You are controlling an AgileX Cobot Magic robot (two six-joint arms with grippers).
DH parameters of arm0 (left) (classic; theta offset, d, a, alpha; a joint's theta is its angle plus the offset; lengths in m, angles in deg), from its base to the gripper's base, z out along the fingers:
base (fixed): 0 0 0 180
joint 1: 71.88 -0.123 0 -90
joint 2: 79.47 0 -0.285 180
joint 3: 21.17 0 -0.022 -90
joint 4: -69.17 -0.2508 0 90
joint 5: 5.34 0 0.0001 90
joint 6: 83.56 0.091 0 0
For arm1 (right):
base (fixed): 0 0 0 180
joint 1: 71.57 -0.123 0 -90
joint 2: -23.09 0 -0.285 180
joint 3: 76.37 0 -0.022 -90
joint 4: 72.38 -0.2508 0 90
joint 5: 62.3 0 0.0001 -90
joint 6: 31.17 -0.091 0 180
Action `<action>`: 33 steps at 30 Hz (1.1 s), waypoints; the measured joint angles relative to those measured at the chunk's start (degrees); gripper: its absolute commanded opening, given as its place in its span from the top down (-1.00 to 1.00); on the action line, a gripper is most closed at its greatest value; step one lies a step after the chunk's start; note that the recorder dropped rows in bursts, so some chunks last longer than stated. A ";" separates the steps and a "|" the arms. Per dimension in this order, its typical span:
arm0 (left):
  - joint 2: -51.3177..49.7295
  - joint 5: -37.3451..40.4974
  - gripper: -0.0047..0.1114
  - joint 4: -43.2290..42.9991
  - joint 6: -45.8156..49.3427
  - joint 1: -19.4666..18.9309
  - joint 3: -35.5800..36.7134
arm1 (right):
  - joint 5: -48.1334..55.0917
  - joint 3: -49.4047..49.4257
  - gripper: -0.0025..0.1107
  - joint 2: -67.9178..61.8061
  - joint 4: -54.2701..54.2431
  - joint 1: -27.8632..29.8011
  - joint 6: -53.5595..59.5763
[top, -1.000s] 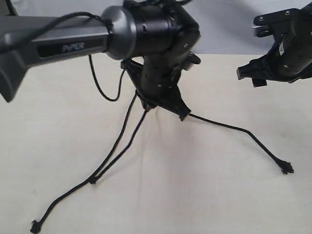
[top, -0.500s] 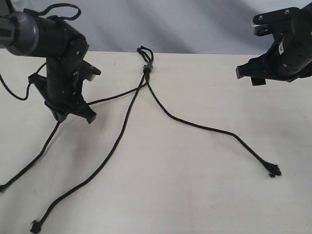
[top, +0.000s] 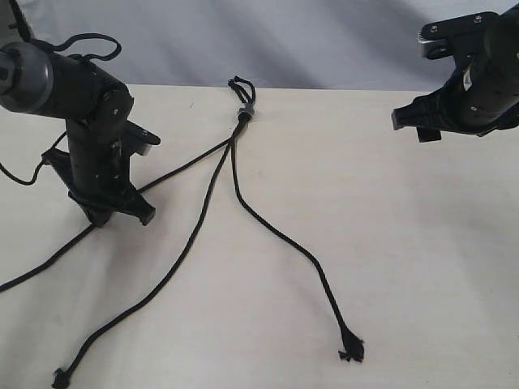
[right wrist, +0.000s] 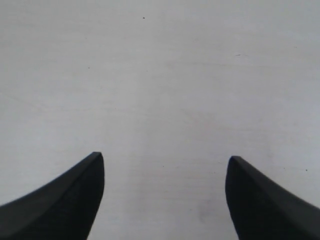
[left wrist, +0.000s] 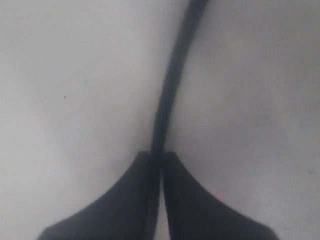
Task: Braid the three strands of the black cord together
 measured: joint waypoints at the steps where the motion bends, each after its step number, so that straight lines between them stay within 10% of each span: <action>1: 0.00 0.00 0.27 0.16 0.13 0.00 0.00 | 0.00 0.00 -0.20 0.00 -0.65 0.00 0.00; 6: 0.36 0.00 -0.09 0.28 0.13 0.00 0.00 | 0.51 0.00 -0.20 0.00 -5.23 -0.13 3.40; 13: 5.52 -1.31 -0.08 0.83 -3.19 -0.69 0.26 | 1.11 0.00 -0.20 0.00 -16.56 -5.21 14.19; 33: 32.49 -26.08 -0.08 -0.06 -7.59 -17.77 15.81 | 14.59 -23.84 -0.20 -21.65 -26.30 -42.06 16.27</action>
